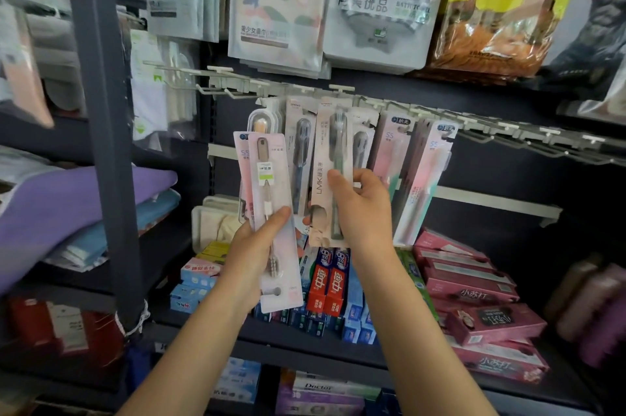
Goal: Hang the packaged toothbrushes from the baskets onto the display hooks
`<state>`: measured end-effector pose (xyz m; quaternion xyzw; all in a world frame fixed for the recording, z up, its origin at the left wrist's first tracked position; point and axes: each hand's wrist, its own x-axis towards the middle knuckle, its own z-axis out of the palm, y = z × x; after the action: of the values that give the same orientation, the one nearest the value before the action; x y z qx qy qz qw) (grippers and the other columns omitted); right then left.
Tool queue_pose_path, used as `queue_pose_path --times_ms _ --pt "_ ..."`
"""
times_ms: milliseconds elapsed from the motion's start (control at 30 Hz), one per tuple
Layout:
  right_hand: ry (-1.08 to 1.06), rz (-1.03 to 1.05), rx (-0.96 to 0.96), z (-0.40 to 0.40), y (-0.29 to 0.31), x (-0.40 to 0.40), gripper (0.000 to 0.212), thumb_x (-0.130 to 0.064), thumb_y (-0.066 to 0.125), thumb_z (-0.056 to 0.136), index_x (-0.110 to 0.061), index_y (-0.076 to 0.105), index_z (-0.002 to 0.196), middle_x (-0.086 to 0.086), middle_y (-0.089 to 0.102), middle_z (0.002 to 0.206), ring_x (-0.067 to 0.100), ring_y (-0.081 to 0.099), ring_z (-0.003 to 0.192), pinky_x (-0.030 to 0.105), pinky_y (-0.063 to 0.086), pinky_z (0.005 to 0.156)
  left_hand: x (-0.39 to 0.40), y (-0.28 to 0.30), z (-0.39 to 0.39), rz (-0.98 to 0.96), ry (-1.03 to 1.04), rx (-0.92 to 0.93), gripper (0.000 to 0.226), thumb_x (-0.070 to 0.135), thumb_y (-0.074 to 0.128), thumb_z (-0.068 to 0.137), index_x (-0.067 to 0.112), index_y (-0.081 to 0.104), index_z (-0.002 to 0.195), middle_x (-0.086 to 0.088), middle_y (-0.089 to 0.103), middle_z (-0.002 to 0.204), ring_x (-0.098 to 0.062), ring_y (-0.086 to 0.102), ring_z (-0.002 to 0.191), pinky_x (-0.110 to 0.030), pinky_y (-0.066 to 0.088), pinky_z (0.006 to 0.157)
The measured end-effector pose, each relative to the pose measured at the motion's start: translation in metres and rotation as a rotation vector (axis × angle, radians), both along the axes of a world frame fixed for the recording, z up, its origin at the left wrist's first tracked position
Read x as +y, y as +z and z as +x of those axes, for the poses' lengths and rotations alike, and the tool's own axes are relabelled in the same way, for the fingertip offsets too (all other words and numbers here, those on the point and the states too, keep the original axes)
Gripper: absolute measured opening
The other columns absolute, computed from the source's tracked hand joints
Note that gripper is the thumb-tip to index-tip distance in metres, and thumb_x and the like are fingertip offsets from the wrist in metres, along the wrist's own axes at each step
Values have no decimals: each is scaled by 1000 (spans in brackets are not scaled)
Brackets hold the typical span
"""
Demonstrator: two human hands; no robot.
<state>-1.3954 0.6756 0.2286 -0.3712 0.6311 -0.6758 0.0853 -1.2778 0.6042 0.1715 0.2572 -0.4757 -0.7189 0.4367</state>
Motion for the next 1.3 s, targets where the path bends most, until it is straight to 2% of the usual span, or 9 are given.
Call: queue_pose_path --times_ms 233,333,433,600,700,833,967,1100,1300 --pt "-14 81 -104 -8 -24 -20 52 -49 59 97 2 62 108 27 63 103 30 62 88 40 50 85 1 -1 -3 -16 -13 -36 6 30 68 94 29 62 95 14 72 63 0 67 53 -18 50 46" --pt "25 127 -187 -13 -51 -18 46 -44 57 101 1 59 95 25 62 93 31 64 82 29 58 76 -2 -3 -2 -25 -24 -45 4 29 68 94 29 63 95 13 72 63 -2 68 53 -17 50 44" --pt "74 140 -230 -12 -68 -16 32 -44 54 102 -15 69 99 13 75 100 32 72 93 52 59 89 -6 -5 -2 -27 -26 -55 6 32 69 93 30 65 98 13 74 68 -3 71 58 -21 53 52" --pt "88 134 -320 -15 -56 -21 39 -38 56 103 -1 61 117 28 68 109 24 73 64 40 59 65 -4 -4 -3 -36 -6 -82 43 54 70 81 29 66 116 6 79 90 -11 75 82 -29 59 69" --pt "61 187 -349 -13 -53 -15 45 -45 62 98 -10 52 123 7 68 102 24 74 69 35 62 62 -4 -3 -2 -51 -7 -106 72 70 61 66 27 66 122 1 78 100 -20 74 95 -42 58 89" --pt "-121 190 -174 -5 -66 0 35 -37 69 95 -15 48 112 6 60 96 30 68 91 53 59 81 -2 -3 0 -63 -12 -90 66 68 62 67 26 66 117 -2 79 96 -22 75 89 -43 60 88" --pt "81 108 -96 12 -63 19 19 -30 56 102 -14 65 96 -2 64 78 11 62 74 24 54 64 2 0 -2 -93 -21 -116 51 66 72 70 32 67 108 5 78 101 -17 72 100 -42 54 97" --pt "105 0 -33 11 -48 30 17 -37 61 99 -21 66 103 -9 66 87 7 63 80 24 50 71 9 1 -4 -255 -152 -250 28 46 80 79 33 71 102 17 77 89 -1 73 84 -21 53 72" --pt "-8 -54 -136 -9 -39 50 29 -37 73 92 -11 62 82 -1 60 67 7 51 59 22 44 58 20 -12 -10 -392 -197 -483 36 55 83 70 32 74 96 4 78 89 -21 74 88 -36 60 78"
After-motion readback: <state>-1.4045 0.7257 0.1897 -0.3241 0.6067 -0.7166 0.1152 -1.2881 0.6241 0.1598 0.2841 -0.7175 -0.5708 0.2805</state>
